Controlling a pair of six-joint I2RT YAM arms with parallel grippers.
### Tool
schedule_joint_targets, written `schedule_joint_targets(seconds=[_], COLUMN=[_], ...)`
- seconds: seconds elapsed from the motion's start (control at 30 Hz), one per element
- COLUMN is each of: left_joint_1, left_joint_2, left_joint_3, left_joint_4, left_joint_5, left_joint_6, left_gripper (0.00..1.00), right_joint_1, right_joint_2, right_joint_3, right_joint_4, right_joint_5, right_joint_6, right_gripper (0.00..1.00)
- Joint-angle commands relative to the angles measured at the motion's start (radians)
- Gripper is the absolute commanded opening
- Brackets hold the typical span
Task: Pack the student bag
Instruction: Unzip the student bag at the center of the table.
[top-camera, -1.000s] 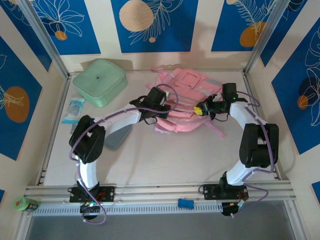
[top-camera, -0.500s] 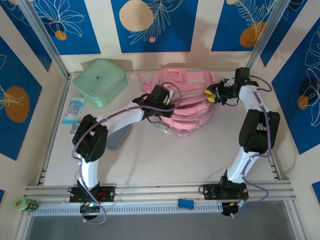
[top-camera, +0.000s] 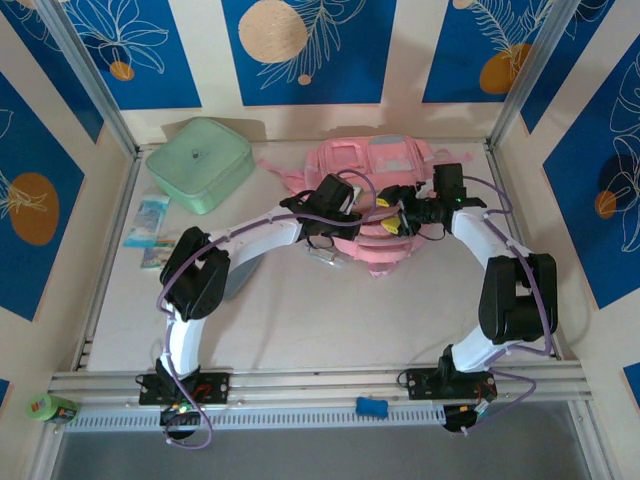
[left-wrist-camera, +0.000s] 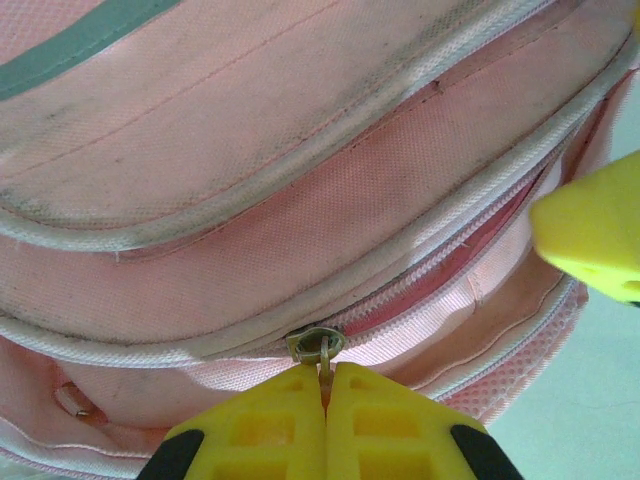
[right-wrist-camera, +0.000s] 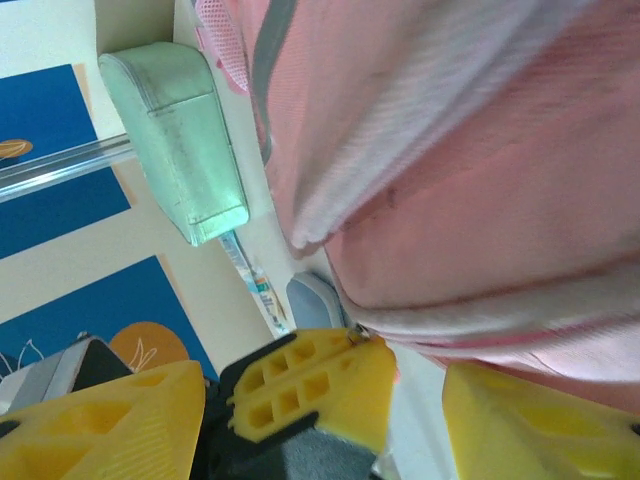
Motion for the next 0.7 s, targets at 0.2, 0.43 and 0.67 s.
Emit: schedule_joint_targets(seconds=[0.2, 0.43, 0.67], left_joint_1=[-0.003, -0.004, 0.015], left_joint_2=[-0.013, -0.02, -0.041], left_joint_3=[0.017, 0.012, -0.006], left_joint_4=[0.037, 0.045, -0.008], left_joint_5=[0.014, 0.01, -0.062], left_joint_6=[-0.018, -0.016, 0.047], left_gripper=[0.0, 0.0, 0.0], right_joint_1=[0.076, 0.087, 0.041], right_joint_2=[0.074, 0.079, 0.032], right_joint_3=[0.064, 0.065, 0.073], right_joint_4=[0.029, 0.035, 0.0], right_joint_5=[0.23, 0.305, 0.239], right_joint_6=[0.066, 0.061, 0.028], right_gripper=[0.57, 0.32, 0.02])
